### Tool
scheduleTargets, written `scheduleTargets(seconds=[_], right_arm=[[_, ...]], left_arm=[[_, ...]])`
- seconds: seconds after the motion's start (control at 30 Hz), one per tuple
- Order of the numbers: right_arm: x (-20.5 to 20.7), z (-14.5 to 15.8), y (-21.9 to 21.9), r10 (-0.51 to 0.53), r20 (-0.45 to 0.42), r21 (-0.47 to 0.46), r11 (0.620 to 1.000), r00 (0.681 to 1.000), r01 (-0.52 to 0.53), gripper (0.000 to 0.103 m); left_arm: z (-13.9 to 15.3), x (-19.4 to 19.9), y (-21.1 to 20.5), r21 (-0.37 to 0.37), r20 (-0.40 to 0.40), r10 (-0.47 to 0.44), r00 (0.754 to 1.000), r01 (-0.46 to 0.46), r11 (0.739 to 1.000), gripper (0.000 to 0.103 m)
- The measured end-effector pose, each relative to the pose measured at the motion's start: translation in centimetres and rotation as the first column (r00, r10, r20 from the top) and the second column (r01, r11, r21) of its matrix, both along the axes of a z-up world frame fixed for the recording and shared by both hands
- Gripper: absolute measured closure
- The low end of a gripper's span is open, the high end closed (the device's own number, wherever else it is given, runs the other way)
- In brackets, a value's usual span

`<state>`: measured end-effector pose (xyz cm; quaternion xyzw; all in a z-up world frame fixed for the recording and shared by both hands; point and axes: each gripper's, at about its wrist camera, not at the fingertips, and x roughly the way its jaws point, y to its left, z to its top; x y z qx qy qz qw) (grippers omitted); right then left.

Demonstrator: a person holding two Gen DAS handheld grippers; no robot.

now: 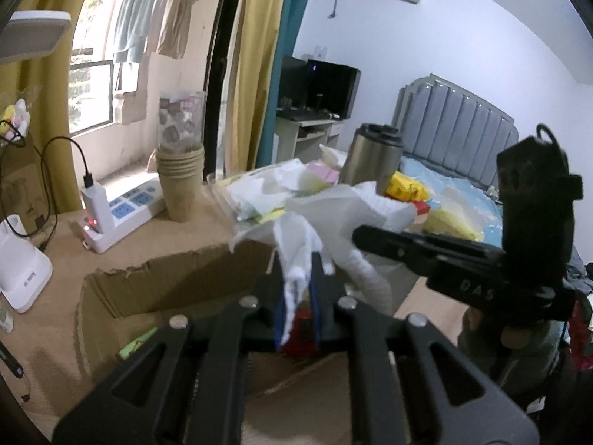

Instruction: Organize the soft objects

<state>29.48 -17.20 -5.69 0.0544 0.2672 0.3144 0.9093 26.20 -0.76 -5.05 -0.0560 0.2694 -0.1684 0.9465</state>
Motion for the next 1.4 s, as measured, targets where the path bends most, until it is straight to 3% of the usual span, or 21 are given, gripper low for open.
scheduleTargets(seconds=[0.3, 0.57, 0.83, 0.97, 1.03, 1.07, 1.17, 1.2, 1.4], right_arm=[[0.3, -0.2, 0.2, -0.007, 0.007, -0.011, 1.000, 1.000, 0.007, 0.096], [2.0, -2.1, 0.9, -0.030, -0.090, -0.068, 0.997, 0.996, 0.024, 0.095], [2.2, -3.3, 1.5, -0.035, -0.139, -0.108, 0.994, 0.990, 0.020, 0.074], [1.8, -3.0, 1.5, -0.047, -0.122, -0.118, 0.992, 0.991, 0.032, 0.071], [1.6, -2.7, 1.4, -0.045, -0.114, -0.104, 0.994, 0.992, 0.033, 0.065], [1.4, -2.5, 1.2, -0.044, -0.105, -0.095, 0.995, 0.994, 0.034, 0.063], [0.6, -1.8, 1.1, -0.044, -0.063, -0.095, 0.995, 0.997, 0.038, 0.056], [0.3, -1.5, 1.0, -0.049, -0.048, -0.099, 0.994, 0.998, 0.044, 0.054], [-1.3, -0.5, 0.8, -0.062, 0.030, -0.126, 0.990, 0.998, 0.066, 0.047]], left_arm=[[0.1, 0.6, -0.1, 0.038, 0.021, 0.039, 0.999, -0.040, 0.998, 0.087], [-0.8, 2.0, -0.4, 0.050, -0.039, 0.027, 0.999, -0.025, 0.998, 0.085], [-1.3, 0.6, -2.5, 0.099, -0.100, -0.090, 0.991, 0.100, 0.990, 0.077], [-1.5, 0.4, -2.0, 0.090, -0.114, -0.086, 0.990, 0.097, 0.991, 0.075], [-1.3, 0.3, -1.5, 0.073, -0.109, -0.077, 0.991, 0.085, 0.994, 0.073], [-1.1, 0.2, -1.2, 0.065, -0.102, -0.069, 0.992, 0.076, 0.995, 0.068], [-0.5, -0.2, -0.4, 0.035, -0.071, -0.060, 0.996, 0.063, 0.997, 0.028], [-0.2, -0.5, -0.2, 0.027, -0.056, -0.061, 0.997, 0.063, 0.998, 0.022], [1.3, -2.1, -0.2, 0.046, 0.004, -0.064, 0.998, 0.063, 0.997, 0.021]])
